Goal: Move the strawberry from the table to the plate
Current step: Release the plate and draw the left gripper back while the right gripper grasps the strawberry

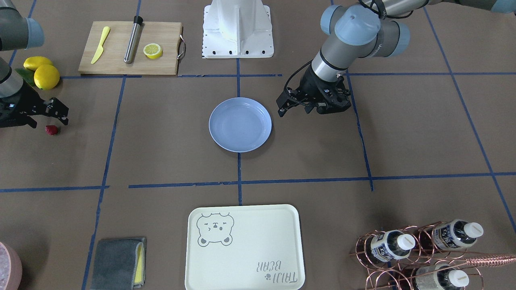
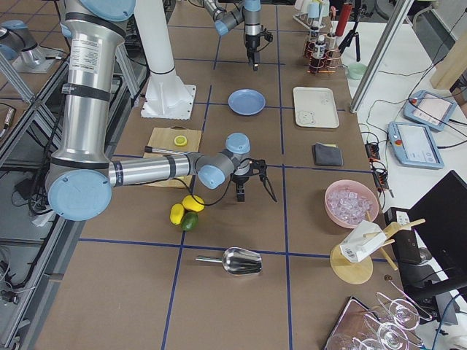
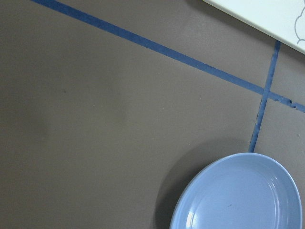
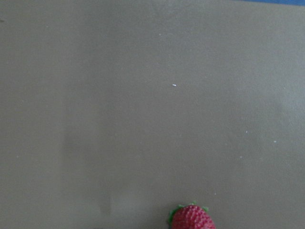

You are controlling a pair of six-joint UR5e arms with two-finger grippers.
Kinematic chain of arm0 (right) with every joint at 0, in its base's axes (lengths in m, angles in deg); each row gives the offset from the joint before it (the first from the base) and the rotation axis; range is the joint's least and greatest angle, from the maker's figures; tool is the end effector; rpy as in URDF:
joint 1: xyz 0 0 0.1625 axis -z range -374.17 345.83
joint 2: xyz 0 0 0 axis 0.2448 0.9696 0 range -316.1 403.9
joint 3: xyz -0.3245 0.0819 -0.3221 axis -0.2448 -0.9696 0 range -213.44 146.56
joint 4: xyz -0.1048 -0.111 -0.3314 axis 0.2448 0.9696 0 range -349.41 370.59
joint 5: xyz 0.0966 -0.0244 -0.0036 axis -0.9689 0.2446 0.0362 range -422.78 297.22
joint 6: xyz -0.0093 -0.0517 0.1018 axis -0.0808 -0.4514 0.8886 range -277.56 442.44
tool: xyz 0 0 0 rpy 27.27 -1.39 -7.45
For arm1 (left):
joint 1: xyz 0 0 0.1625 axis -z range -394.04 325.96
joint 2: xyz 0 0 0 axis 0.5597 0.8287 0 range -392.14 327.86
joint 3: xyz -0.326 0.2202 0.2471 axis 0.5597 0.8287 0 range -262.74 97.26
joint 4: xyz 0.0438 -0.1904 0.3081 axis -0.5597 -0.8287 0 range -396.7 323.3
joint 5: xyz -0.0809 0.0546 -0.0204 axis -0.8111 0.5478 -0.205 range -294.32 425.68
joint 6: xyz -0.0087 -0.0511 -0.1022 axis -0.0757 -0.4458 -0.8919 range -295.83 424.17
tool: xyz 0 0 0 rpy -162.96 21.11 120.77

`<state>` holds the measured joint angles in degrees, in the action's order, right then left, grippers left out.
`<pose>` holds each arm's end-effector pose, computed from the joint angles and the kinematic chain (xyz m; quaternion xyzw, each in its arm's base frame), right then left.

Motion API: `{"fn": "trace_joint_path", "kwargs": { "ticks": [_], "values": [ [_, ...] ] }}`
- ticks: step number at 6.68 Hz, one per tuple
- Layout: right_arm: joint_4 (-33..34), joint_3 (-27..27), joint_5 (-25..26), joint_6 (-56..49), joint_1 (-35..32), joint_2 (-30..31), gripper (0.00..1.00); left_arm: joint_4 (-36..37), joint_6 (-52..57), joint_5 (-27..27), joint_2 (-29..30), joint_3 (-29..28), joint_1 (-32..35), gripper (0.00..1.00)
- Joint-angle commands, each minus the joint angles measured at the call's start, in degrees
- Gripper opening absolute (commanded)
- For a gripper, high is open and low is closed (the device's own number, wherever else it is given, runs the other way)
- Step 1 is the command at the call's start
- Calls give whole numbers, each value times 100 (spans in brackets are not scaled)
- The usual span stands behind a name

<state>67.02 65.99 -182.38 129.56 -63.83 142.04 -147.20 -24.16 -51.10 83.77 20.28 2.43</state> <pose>-0.2085 -0.3641 0.6394 0.0408 -0.3763 -0.0218 0.9254 0.4388 -0.4258 0.3332 -0.0326 0.5214 -0.1430 0.8406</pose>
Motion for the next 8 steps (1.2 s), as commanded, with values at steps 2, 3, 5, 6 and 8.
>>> {"fn": "trace_joint_path", "kwargs": {
  "ticks": [2,3,5,6,8],
  "values": [
    [-1,-178,-11,-18,-8,-58,81,-7,9,15,-7,-53,1,100],
    [-1,-169,-28,-27,-8,-32,70,-7,9,16,-7,-53,1,100],
    [-1,-143,-46,-62,-17,-14,22,-15,9,33,2,-53,1,100],
    [-9,-143,-11,-71,-17,-14,0,-15,9,42,11,-53,1,100],
    [51,371,-81,-89,-96,-67,0,-15,9,42,11,-53,1,100]
  ]
}}
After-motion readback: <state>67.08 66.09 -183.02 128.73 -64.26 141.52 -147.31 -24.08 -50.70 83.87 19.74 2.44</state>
